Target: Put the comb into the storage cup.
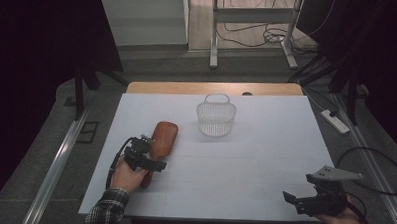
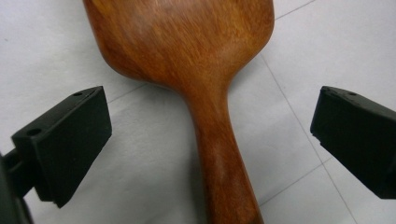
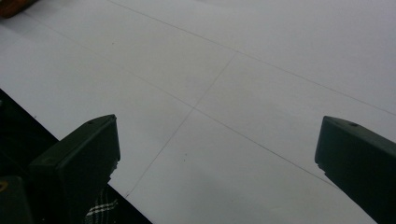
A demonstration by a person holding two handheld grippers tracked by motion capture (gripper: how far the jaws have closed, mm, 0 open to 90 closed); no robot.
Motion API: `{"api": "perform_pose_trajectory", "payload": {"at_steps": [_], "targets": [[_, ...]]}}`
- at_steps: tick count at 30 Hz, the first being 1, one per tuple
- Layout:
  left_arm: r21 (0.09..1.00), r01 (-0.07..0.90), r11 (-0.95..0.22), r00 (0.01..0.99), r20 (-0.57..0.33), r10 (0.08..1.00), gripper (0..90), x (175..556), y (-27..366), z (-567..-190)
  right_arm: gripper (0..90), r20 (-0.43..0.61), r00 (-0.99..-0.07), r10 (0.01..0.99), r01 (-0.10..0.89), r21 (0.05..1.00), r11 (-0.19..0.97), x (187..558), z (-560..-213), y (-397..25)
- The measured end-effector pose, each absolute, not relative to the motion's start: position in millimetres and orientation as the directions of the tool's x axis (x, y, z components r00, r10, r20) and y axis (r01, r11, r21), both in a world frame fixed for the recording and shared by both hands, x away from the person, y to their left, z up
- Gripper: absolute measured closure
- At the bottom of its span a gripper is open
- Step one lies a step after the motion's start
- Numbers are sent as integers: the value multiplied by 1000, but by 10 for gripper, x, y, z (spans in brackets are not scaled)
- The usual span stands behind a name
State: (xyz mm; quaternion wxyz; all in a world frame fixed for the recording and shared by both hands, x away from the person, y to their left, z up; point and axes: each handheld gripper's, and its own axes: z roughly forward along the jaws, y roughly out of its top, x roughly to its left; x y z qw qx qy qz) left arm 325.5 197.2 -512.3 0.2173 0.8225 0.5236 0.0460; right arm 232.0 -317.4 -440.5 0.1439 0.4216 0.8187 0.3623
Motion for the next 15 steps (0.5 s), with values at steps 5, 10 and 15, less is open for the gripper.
{"api": "perform_pose_trajectory", "payload": {"at_steps": [5, 10, 15], "targets": [[379, 847, -371, 449, -139, 883, 0, 3257, 1936, -5176, 1, 70, -604, 794, 585, 715, 382, 2319, -4404, -3173], [382, 849, -365, 442, -135, 887, 0, 3257, 1940, -5169, 1, 70, -605, 793, 585, 715, 383, 2319, -4404, -3174], [377, 842, -386, 449, -92, 889, 81, 3235, 1919, -5153, 1, 70, -604, 794, 585, 715, 383, 2319, -4404, -3173]]}}
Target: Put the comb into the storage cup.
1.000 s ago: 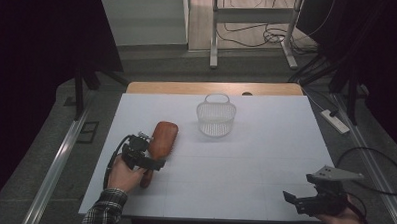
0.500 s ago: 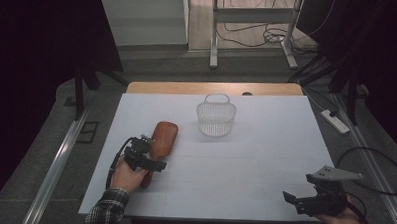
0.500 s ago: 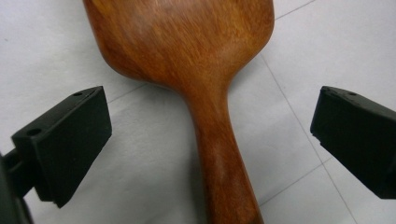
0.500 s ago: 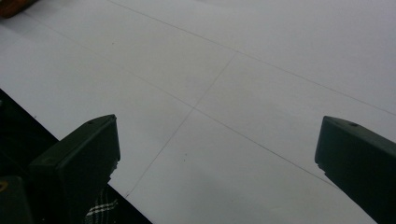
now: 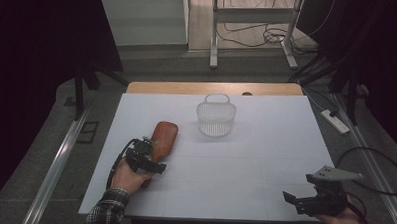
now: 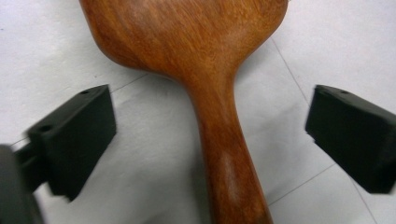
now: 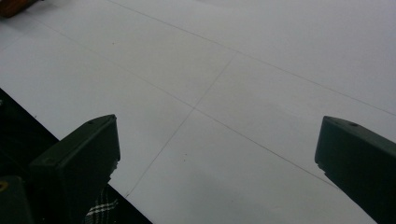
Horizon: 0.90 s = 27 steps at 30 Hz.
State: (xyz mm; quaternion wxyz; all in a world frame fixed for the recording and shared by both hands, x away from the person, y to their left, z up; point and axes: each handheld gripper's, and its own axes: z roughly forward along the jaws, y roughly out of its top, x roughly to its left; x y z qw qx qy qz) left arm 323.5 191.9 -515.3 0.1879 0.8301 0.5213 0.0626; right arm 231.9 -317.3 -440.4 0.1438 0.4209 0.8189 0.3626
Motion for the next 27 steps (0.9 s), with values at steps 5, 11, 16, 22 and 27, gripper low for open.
{"api": "perform_pose_trajectory", "payload": {"at_steps": [5, 11, 16, 22, 27], "targets": [[385, 840, -383, 448, -94, 889, 285, 3222, 1925, -5131, 1, 69, -604, 794, 585, 715, 383, 2318, -4404, -3173], [388, 840, -379, 444, -92, 891, 447, 3220, 1950, -5112, 2, 70, -604, 794, 586, 714, 383, 2320, -4405, -3173], [386, 838, -385, 451, -95, 887, 556, 3227, 1941, -5113, 2, 69, -604, 794, 586, 714, 384, 2320, -4405, -3172], [372, 836, -403, 463, -88, 882, 630, 3237, 1932, -5122, 5, 68, -604, 794, 587, 712, 385, 2320, -4406, -3171], [366, 848, -384, 442, -88, 893, 721, 3255, 2004, -5114, 6, 67, -604, 794, 587, 712, 386, 2322, -4407, -3170]]}}
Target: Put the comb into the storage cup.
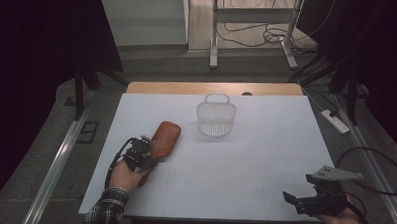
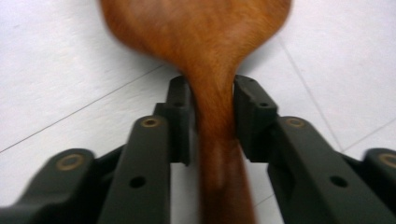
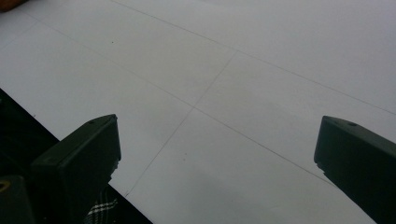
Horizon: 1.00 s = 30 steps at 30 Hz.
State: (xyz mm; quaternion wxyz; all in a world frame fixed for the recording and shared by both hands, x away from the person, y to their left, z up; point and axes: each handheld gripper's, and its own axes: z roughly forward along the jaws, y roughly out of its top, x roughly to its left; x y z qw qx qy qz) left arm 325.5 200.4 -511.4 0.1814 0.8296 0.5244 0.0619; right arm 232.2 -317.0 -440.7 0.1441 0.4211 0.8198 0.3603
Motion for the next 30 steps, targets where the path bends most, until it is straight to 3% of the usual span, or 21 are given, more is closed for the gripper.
{"api": "perform_pose_trajectory", "payload": {"at_steps": [30], "targets": [[459, 798, -391, 477, -84, 875, 726, 3188, 2057, -4971, 5, 68, -603, 795, 586, 714, 383, 2317, -4404, -3174]]}}
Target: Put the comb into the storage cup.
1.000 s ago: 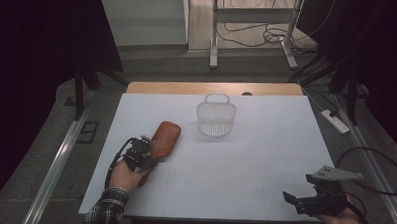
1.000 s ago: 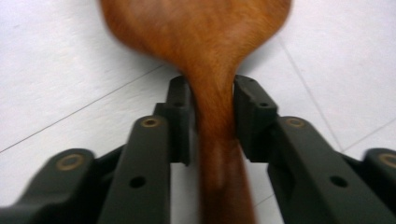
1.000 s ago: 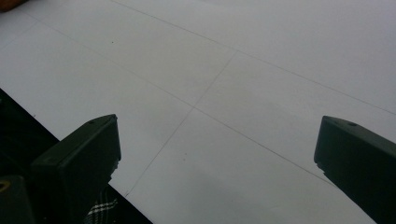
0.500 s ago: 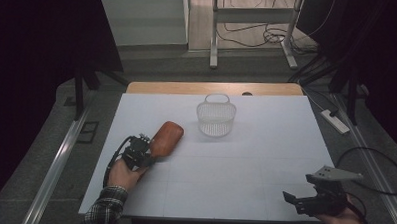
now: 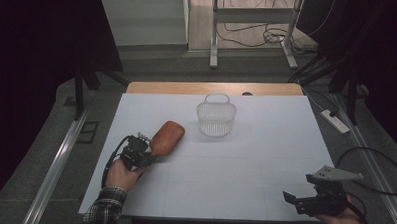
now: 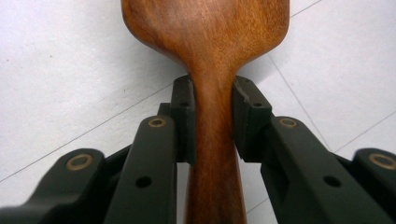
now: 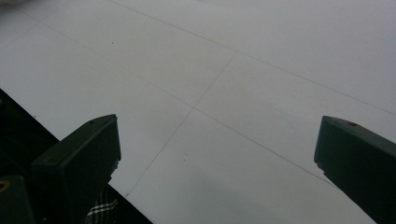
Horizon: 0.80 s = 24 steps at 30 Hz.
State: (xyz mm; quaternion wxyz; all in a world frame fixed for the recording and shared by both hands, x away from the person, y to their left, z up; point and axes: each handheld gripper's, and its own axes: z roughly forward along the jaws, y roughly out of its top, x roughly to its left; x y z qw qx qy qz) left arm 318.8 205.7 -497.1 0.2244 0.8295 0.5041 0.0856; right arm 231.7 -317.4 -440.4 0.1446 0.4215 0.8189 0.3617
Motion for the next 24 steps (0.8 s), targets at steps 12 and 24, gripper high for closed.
{"api": "perform_pose_trajectory", "payload": {"at_steps": [12, 24], "targets": [[526, 761, -379, 508, -120, 853, 725, 3061, 2116, -4852, 3, 67, -602, 796, 584, 717, 381, 2317, -4402, -3173], [572, 728, -379, 537, -131, 833, 725, 2958, 2113, -4778, 0, 71, -613, 787, 574, 724, 382, 2306, -4391, -3172]]}}
